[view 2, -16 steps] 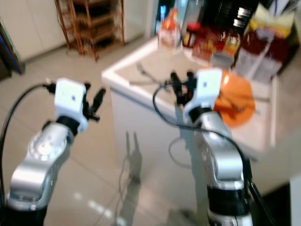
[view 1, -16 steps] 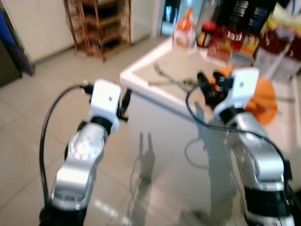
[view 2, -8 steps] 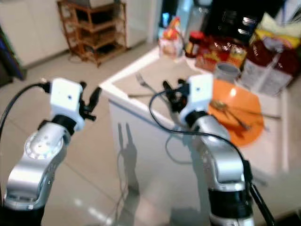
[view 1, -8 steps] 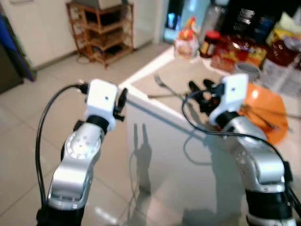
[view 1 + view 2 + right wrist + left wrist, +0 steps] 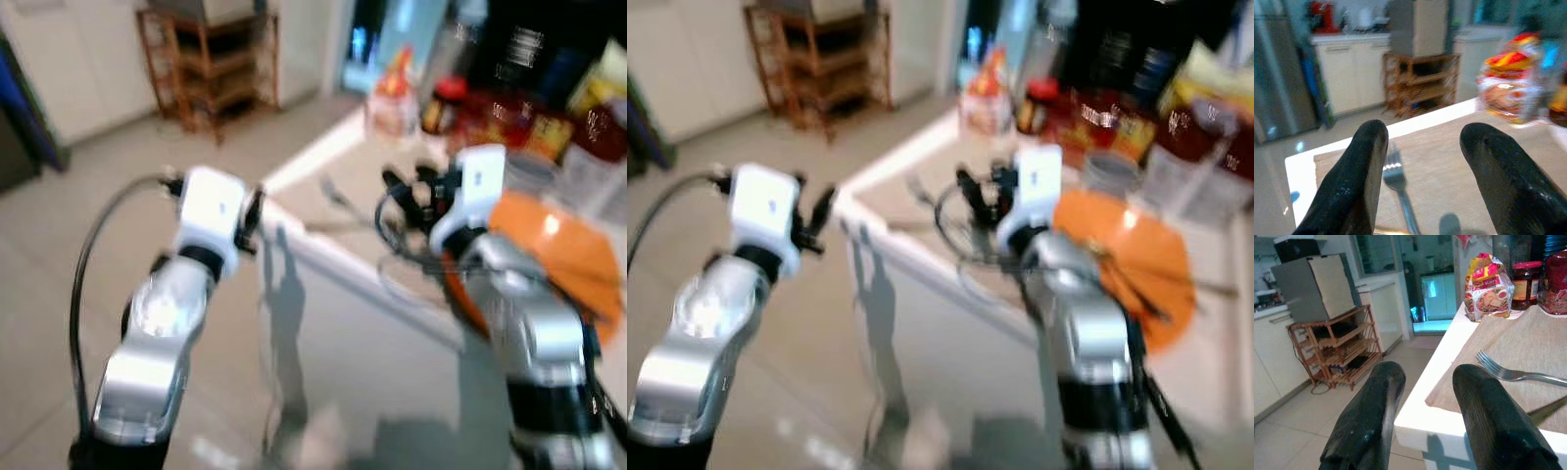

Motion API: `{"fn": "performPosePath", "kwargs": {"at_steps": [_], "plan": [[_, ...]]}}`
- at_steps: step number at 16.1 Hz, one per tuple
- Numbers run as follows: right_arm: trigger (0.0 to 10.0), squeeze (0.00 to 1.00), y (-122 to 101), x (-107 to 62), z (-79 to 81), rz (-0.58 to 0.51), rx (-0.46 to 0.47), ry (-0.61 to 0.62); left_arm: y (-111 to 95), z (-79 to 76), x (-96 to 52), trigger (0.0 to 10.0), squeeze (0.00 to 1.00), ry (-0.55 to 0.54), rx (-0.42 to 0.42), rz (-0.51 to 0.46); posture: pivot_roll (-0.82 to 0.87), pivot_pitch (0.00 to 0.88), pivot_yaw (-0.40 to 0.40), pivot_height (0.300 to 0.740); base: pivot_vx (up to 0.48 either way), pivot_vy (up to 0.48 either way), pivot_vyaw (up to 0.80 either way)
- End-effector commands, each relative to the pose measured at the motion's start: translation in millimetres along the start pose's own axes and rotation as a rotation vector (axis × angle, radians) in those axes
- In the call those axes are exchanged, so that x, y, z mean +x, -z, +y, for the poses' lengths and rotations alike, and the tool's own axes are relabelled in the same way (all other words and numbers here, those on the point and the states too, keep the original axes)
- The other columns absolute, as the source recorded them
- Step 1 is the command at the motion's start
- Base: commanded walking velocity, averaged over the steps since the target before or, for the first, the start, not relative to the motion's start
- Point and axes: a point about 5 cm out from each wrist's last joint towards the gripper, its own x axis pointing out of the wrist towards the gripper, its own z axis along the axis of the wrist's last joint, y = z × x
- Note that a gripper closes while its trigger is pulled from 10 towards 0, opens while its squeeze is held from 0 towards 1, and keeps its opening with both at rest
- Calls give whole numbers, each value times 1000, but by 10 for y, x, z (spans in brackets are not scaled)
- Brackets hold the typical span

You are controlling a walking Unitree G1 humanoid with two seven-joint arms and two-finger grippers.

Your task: Setting the table

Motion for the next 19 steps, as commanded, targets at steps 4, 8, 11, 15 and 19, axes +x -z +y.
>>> {"fn": "performPosePath", "kwargs": {"at_steps": [4,8,11,15,19], "plan": [[10000,1000,84,269,-101,171,7,-130,-38,-118,-33,10000,0,114,12,-3,120,12,-89,740,0,0,0],[10000,1000,35,499,-291,240,-10,-125,-110,-192,-59,10000,0,184,10,-24,126,18,-116,740,0,0,0],[10000,1000,52,642,-348,331,28,-192,-139,-269,-113,10000,0,260,0,-23,134,19,-131,740,0,0,0],[10000,0,100,745,-350,395,-77,-208,-161,-356,-179,10000,0,374,-36,0,143,16,-136,740,0,0,0],[8392,0,224,765,-305,479,-110,-186,-112,-512,-350,10000,0,555,-31,62,152,15,-147,740,0,0,0]]}}
